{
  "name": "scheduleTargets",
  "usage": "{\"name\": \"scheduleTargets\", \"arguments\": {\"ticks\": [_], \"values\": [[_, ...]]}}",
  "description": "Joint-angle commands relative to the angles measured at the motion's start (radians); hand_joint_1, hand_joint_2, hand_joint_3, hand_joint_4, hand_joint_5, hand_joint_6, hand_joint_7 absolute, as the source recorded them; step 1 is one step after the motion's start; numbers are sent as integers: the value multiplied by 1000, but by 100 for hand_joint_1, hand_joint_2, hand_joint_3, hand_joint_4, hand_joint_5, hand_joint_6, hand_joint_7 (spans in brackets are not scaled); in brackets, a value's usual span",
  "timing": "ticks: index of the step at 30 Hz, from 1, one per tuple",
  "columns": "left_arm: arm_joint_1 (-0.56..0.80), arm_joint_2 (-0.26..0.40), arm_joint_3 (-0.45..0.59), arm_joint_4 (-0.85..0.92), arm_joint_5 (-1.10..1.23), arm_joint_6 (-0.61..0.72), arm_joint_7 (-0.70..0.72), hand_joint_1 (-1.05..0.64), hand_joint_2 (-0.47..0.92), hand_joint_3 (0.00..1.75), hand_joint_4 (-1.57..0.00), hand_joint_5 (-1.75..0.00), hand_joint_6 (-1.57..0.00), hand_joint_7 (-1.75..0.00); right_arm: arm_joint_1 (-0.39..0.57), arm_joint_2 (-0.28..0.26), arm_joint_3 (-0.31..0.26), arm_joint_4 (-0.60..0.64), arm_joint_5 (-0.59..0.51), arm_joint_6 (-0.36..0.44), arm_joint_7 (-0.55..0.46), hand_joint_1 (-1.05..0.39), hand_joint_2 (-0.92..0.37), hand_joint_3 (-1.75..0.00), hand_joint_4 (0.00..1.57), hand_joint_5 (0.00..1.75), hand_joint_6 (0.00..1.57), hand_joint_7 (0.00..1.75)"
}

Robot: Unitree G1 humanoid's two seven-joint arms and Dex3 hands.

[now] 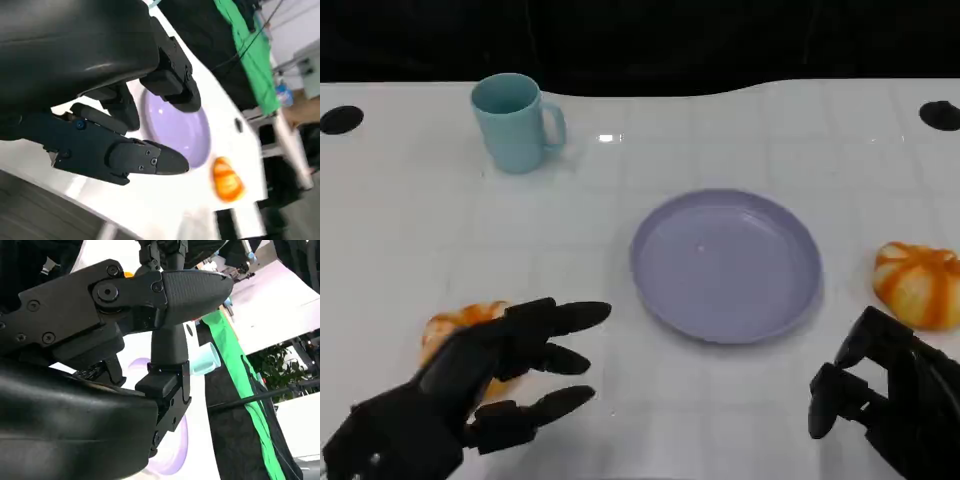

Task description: Grasp the bread from the table and place it into the plate.

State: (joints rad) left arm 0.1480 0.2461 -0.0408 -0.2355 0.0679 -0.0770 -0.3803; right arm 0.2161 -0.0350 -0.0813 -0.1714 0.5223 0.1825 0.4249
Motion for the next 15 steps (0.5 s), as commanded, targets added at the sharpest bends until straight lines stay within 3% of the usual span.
{"name": "scheduleTargets", "arguments": {"ticks": [1,6,10,15], "values": [[-18,98,-18,-59,194,-14,45,-57,92,20,-19,-57,-40,0,6,-9,-13,-4,6,-9,7,-59,-92,-37,74,175,59,160],[-18,166,-24,-107,442,-58,134,-58,92,16,-22,-40,-40,0,7,-12,-12,-14,2,2,-2,-59,-92,-36,75,175,61,160],[-15,178,-25,-138,510,-34,131,-60,92,18,-17,-33,-34,0,7,-13,-11,-15,1,2,-2,-59,-92,-36,75,175,61,161],[-42,272,-35,-248,777,36,41,-62,92,16,-6,-23,-28,0,8,-10,-12,-17,-1,-1,-6,-60,-92,-36,75,175,61,161]]}}
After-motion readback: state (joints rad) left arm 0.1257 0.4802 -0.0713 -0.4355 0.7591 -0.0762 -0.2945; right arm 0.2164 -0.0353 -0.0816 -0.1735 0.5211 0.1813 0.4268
